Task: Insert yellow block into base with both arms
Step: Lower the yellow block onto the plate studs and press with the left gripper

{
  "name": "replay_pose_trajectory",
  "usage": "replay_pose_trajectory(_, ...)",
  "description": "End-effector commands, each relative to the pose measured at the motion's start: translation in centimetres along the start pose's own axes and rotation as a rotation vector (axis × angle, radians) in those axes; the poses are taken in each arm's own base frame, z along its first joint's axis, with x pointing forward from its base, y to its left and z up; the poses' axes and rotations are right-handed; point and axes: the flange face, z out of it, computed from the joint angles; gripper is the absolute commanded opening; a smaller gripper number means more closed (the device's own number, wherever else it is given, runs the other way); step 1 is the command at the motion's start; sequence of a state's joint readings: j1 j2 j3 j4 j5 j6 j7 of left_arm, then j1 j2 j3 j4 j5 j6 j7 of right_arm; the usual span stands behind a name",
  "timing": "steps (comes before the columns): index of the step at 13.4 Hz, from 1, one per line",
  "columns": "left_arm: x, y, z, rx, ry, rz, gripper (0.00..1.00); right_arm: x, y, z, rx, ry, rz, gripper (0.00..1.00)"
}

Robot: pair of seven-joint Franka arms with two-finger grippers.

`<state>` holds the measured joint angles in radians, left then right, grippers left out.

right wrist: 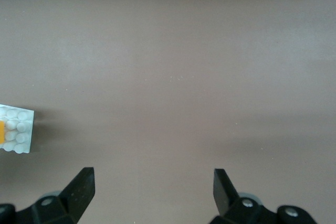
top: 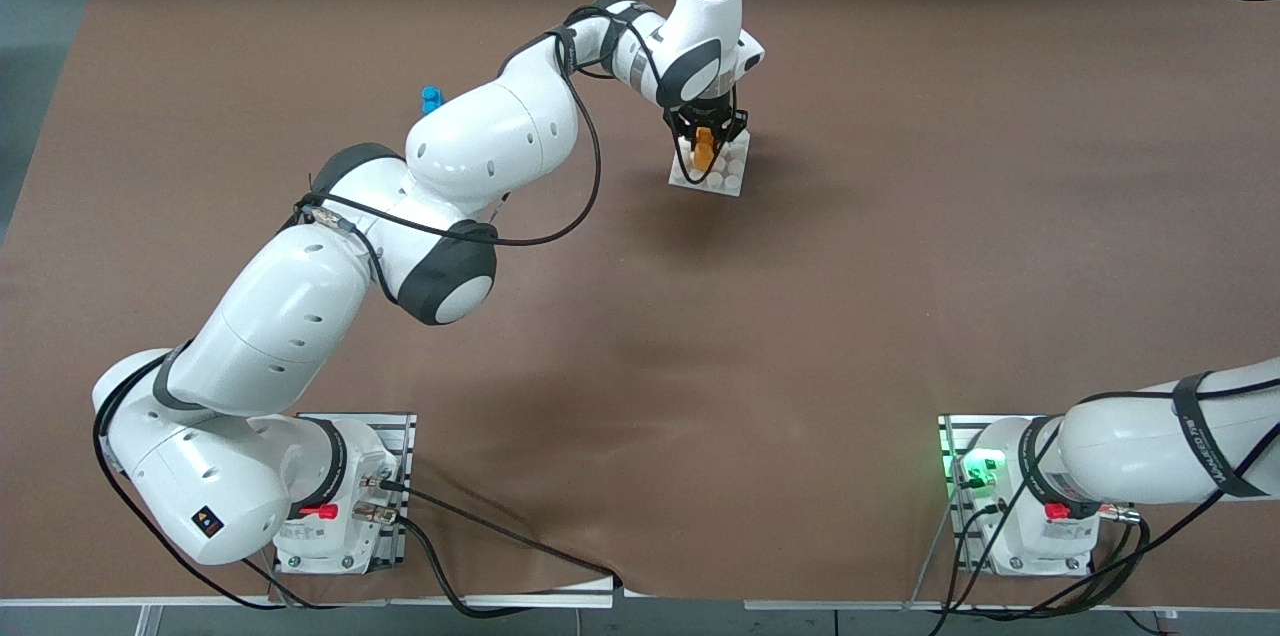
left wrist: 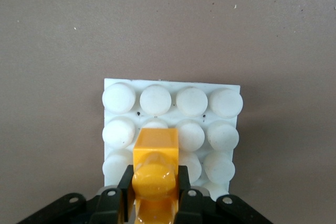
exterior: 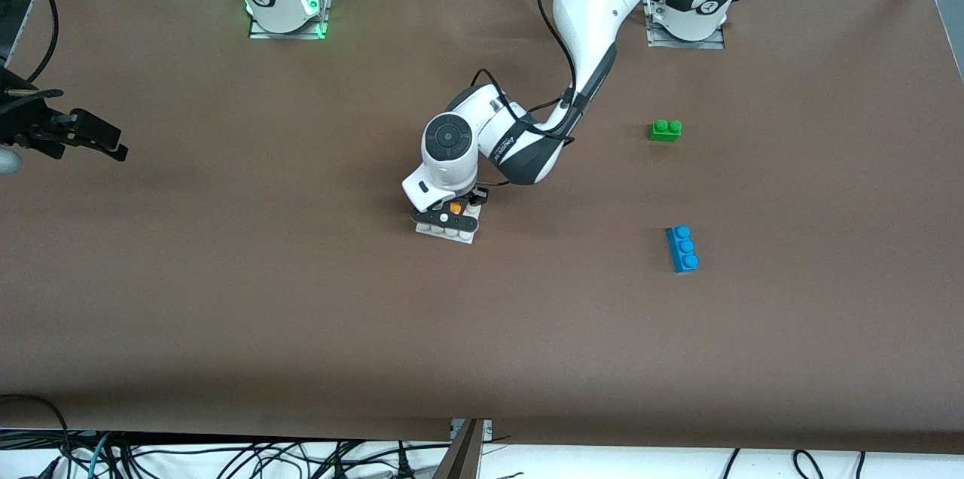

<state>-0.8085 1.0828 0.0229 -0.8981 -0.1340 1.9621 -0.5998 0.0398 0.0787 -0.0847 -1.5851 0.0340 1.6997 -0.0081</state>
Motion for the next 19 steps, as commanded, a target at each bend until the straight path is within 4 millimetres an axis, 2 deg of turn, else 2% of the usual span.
replay_pose_trajectory(1,0.5,0.1,0.3,-0.014,0.021,0.007,0.0,-0.4,0.2,-0.5,0.006,-0.004,-0.006,1.0)
replay_pose_trajectory(11,0.8,-0.4,0.6,-0.009,0.021,-0.043,0.0,-0.4,0.2,-0.5,0.006,-0.004,-0.006,1.0)
replay_pose_trajectory(12,0.8,-0.4,0.6,-0.008,0.02,-0.044,0.26,-0.4,0.2,-0.5,0.006,-0.004,-0.006,1.0)
replay_pose_trajectory(13,0.9,-0.4,0.5,-0.012,0.019,-0.044,0.84,-0.4,0.2,-0.5,0.006,-0.004,-0.006,1.0)
replay_pose_trajectory(14,0.9,-0.4,0.4,-0.013,0.02,-0.045,1.0,-0.4,0.2,-0.5,0.006,-0.004,-0.006,1.0)
replay_pose_trajectory(18,0.7,-0.9,-1.0,-0.003,-0.019,-0.05,1.0,-0.4,0.4,-0.5,0.007,-0.003,-0.004,1.0)
replay_pose_trajectory(19,1.1,-1.6,-1.4,-0.002,-0.038,-0.062,1.0,-0.4,0.4,-0.5,0.007,-0.005,-0.004,1.0)
